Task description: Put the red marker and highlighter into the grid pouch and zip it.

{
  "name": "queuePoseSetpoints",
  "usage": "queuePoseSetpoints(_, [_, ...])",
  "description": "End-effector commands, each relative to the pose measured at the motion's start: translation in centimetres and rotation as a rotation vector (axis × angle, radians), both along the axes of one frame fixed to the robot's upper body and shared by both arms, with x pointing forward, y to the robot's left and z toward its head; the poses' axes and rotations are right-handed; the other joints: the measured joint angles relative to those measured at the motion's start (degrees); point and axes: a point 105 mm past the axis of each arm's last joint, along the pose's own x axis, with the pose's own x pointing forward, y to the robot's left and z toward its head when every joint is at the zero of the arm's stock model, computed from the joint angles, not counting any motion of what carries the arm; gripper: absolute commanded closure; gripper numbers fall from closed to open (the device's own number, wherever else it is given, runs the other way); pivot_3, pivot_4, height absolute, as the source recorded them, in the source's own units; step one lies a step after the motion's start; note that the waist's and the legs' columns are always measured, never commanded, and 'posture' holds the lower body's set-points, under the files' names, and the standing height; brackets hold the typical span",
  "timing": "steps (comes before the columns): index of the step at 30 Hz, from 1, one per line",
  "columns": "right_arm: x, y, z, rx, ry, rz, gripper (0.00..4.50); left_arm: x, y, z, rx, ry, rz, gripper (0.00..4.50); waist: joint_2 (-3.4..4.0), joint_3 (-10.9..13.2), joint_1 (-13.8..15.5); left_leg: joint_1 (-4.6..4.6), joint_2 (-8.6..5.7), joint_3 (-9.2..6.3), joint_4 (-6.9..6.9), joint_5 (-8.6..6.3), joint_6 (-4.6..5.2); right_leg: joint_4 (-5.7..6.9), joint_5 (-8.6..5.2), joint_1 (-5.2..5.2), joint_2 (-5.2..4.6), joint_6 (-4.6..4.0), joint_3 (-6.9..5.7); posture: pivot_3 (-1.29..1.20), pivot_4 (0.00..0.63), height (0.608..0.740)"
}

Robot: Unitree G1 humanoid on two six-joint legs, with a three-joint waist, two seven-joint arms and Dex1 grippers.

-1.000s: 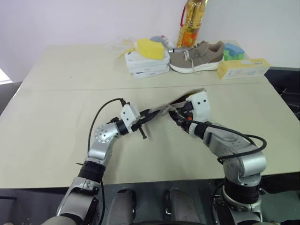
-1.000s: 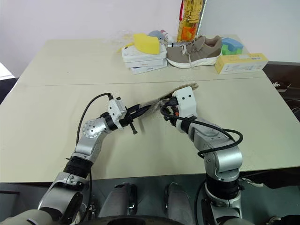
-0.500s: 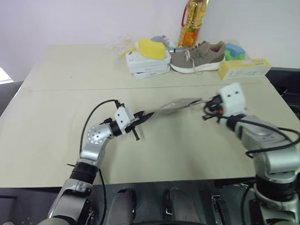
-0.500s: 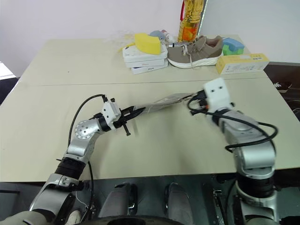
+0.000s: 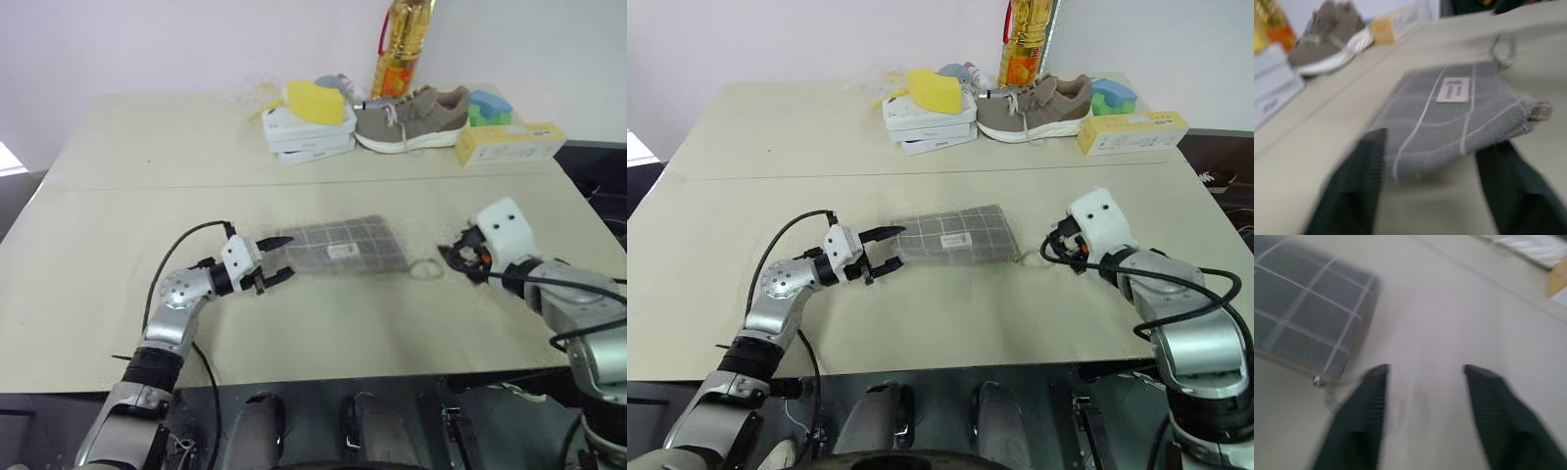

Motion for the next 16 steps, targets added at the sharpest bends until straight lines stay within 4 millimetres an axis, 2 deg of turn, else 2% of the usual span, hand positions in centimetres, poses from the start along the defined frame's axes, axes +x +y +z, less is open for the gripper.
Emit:
queuePoseSetpoints(1, [-1.1,0.4,1.2,0.005,-0.07,0.081,0.95,0.9,3.4,-1.3,0.018,0.122,0.169,0.03,-0.01,0.0,0.0,0.0,0.0,-0.02,0.0,0.0,0.0,0.0,0.0,0.0,0.0,0.0,0.0,0.0,0.15,0.74])
queuePoseSetpoints(4, [-2.1,-0.2,0.4,0.045,-0.065,0.081,0.95,0.4,5.2,-2.4,-0.006,0.213,0.248,0.03,-0.01,0.0,0.0,0.01,0.0,-0.04,0.0,0.0,0.0,0.0,0.0,0.0,-0.01,0.01,0.01,0.0,0.15,0.74])
queuePoseSetpoints(6, [-2.6,-1.8,-0.3,0.098,-0.08,0.016,0.95,0.1,7.5,-2.6,-0.065,0.262,0.36,0.03,-0.02,0.0,-0.1,0.06,0.01,-0.04,0.0,0.0,0.0,-0.01,0.0,0.04,-0.01,0.01,0.02,0.0,0.15,0.74])
queuePoseSetpoints(8, [-3.1,-2.8,-0.7,0.165,-0.095,-0.025,0.95,-0.1,9.0,-3.3,-0.048,0.308,0.449,0.03,-0.01,0.0,-0.2,0.15,0.04,-0.01,-0.04,0.0,-0.01,0.0,0.0,0.07,0.02,0.01,0.05,0.0,0.15,0.74])
queuePoseSetpoints(12, [-3.5,-3.5,-1.1,0.234,-0.114,-0.041,0.95,-0.6,9.9,-3.3,-0.039,0.304,0.493,0.03,0.09,-0.1,-0.7,0.4,0.06,0.04,-0.12,-0.01,-0.01,0.01,-0.02,0.19,0.07,-0.02,0.14,0.0,0.15,0.74])
queuePoseSetpoints(16, [-3.4,-3.4,-1.9,0.247,-0.102,-0.037,0.95,-1.0,9.8,-2.9,-0.023,0.288,0.477,0.03,0.09,-0.1,-0.9,0.82,0.09,0.03,-0.23,-0.02,-0.03,-0.08,-0.15,0.57,0.08,-0.23,0.17,0.0,0.15,0.74])
